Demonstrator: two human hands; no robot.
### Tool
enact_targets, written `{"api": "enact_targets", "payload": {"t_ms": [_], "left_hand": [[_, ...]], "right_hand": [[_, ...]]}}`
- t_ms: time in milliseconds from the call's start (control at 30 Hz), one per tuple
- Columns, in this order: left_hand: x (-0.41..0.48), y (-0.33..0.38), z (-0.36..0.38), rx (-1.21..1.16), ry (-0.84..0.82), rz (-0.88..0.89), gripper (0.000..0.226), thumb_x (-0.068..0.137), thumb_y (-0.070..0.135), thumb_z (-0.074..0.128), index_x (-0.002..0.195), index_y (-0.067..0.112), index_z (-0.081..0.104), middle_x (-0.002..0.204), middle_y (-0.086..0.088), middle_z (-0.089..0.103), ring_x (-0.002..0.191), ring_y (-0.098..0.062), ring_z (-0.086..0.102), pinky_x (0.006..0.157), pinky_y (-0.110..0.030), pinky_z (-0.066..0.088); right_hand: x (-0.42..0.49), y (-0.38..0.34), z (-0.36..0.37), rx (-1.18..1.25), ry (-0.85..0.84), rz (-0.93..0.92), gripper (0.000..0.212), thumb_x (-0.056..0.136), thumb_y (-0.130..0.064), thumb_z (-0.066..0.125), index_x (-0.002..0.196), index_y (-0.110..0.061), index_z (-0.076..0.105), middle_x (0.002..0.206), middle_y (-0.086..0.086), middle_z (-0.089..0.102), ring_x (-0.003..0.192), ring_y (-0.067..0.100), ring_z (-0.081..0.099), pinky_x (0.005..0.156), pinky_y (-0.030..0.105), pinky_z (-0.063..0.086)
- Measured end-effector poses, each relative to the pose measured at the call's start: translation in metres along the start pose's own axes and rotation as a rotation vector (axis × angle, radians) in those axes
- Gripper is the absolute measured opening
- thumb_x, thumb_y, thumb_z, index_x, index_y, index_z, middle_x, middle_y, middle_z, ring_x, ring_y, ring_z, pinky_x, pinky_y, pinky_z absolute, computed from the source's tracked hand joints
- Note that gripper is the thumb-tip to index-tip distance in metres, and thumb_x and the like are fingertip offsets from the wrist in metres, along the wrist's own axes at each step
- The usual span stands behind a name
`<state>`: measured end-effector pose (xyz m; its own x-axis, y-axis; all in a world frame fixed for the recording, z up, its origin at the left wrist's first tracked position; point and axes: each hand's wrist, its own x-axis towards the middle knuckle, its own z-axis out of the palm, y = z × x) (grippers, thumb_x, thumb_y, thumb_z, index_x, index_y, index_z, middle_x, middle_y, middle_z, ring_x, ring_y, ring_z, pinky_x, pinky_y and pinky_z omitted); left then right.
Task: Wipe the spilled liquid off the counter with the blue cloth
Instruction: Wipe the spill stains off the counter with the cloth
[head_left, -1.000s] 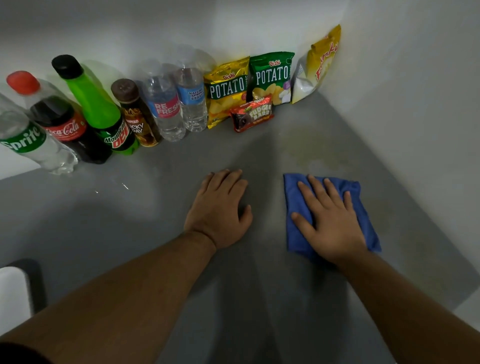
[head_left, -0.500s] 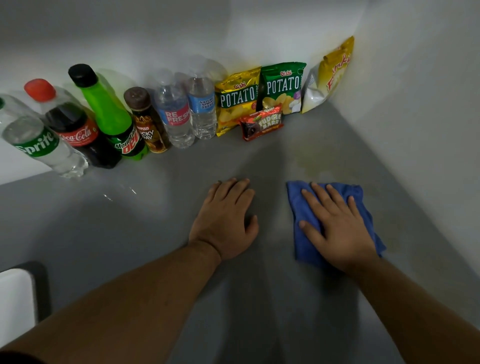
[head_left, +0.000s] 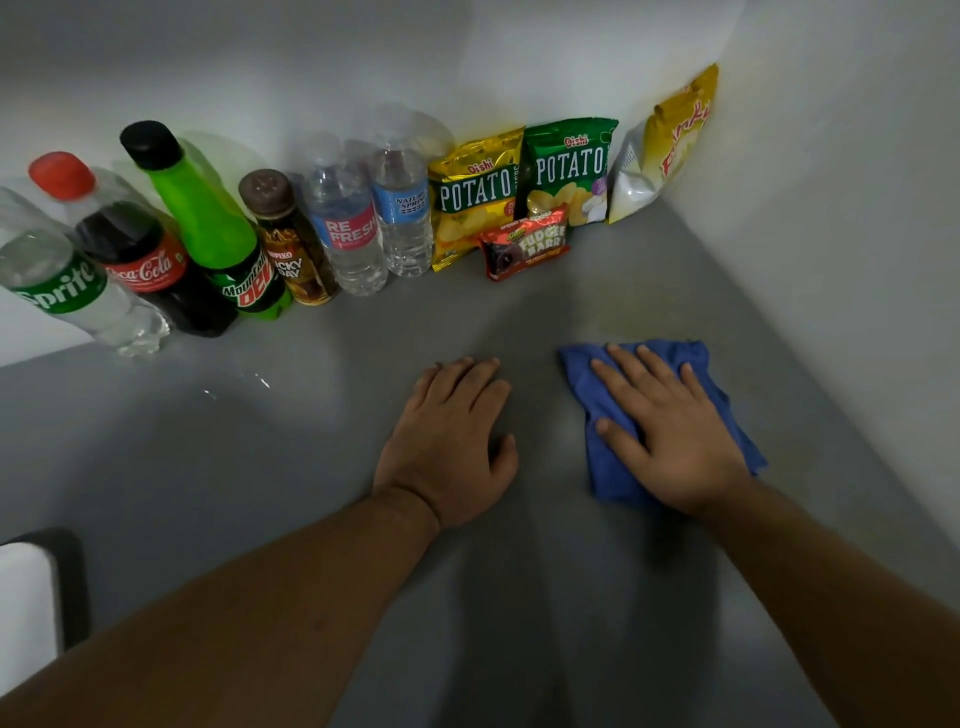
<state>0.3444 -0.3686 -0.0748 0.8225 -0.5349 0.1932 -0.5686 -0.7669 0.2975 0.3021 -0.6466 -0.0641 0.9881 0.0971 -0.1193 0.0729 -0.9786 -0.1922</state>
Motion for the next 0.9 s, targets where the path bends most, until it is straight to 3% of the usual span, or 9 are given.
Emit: {"api": "enact_targets", "payload": {"t_ms": [167,400,467,700,900], "left_hand": [[0.001,0.001,-0.002,0.019,-0.02,-0.006,0.057,0.09,0.042,0.058,0.139,0.012,0.059,0.153,-0.01,0.053,0.141,-0.033,0.047,0.122,-0.054,0.034],[0.001,0.0,0.0,0.009,-0.005,-0.002,0.056,0.09,0.04,0.059,0.137,0.01,0.061,0.153,-0.01,0.054,0.14,-0.033,0.048,0.12,-0.056,0.036],[0.001,0.0,0.0,0.006,0.002,-0.001,0.055,0.089,0.039,0.06,0.136,0.01,0.061,0.152,-0.01,0.054,0.14,-0.034,0.049,0.119,-0.057,0.037],[0.0,0.0,-0.001,0.012,-0.011,-0.007,0.057,0.09,0.042,0.058,0.138,0.011,0.06,0.152,-0.009,0.054,0.141,-0.033,0.048,0.121,-0.055,0.036],[0.001,-0.001,0.001,0.005,-0.003,0.001,0.056,0.089,0.041,0.058,0.136,0.011,0.061,0.15,-0.01,0.056,0.139,-0.034,0.05,0.117,-0.057,0.039]], "right_hand": [[0.056,-0.033,0.003,-0.034,0.019,0.186,0.076,0.097,-0.064,0.014,0.165,-0.03,0.012,0.174,-0.004,0.005,0.16,0.025,-0.001,0.127,0.056,-0.001],[0.017,-0.023,0.0,-0.024,-0.043,-0.139,0.067,0.104,-0.06,0.021,0.164,-0.032,0.018,0.173,-0.009,0.009,0.16,0.017,0.0,0.129,0.052,0.002],[0.019,-0.008,-0.004,-0.019,-0.055,-0.15,0.065,0.104,-0.06,0.022,0.164,-0.035,0.017,0.172,-0.011,0.01,0.16,0.016,0.001,0.129,0.052,0.001],[0.085,-0.045,0.002,-0.047,0.014,0.134,0.07,0.101,-0.057,0.021,0.164,-0.027,0.018,0.173,-0.001,0.011,0.159,0.027,0.003,0.127,0.057,0.001],[0.039,-0.039,0.001,0.002,-0.03,-0.15,0.064,0.105,-0.056,0.023,0.164,-0.031,0.022,0.173,-0.009,0.013,0.16,0.018,0.003,0.128,0.051,0.002]]}}
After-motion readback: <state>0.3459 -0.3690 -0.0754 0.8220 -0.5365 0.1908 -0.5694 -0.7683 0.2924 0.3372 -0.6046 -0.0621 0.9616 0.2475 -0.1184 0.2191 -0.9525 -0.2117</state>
